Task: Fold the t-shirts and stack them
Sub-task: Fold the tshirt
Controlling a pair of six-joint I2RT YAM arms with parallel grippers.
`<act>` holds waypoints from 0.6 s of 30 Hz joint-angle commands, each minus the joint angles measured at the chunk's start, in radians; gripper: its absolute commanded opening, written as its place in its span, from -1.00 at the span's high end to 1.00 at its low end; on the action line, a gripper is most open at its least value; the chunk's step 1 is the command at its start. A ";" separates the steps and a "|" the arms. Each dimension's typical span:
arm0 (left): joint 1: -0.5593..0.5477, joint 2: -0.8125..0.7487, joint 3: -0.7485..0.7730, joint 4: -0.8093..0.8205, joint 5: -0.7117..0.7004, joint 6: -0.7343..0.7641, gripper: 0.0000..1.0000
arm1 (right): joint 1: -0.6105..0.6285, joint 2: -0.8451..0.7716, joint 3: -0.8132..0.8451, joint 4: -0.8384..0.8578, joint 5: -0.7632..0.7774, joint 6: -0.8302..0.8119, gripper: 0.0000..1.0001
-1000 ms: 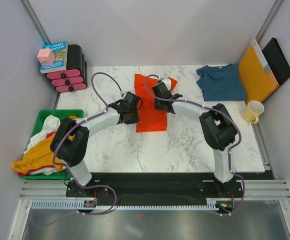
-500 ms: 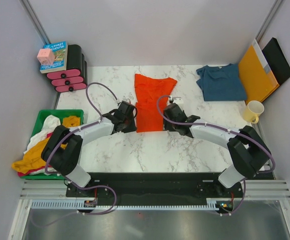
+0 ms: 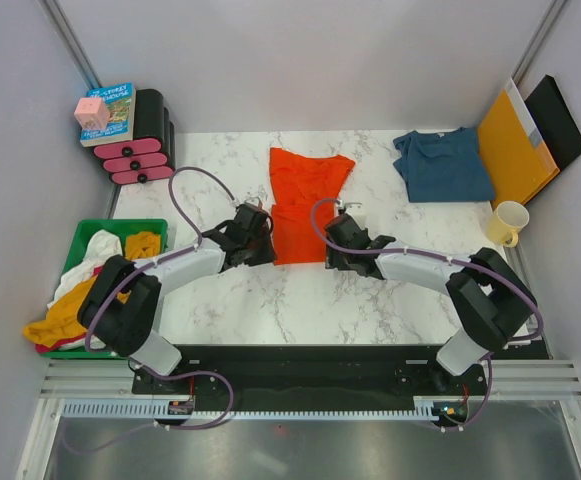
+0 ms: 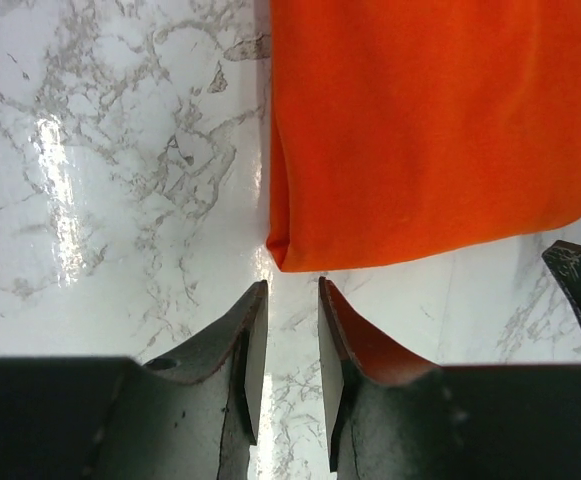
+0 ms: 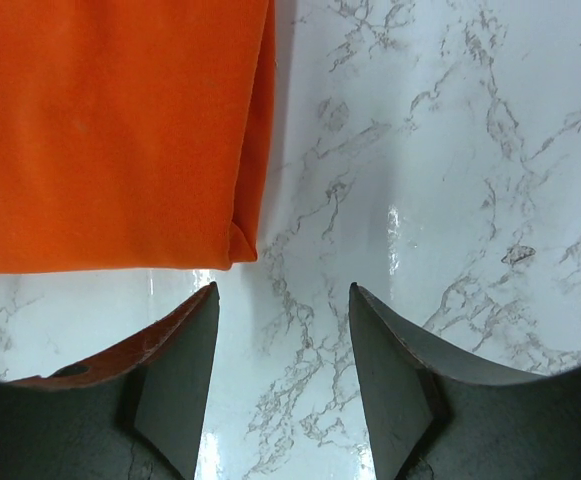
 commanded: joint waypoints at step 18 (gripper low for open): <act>-0.005 0.170 0.110 0.046 0.044 -0.018 0.31 | 0.002 0.174 0.104 0.031 0.005 0.038 -0.22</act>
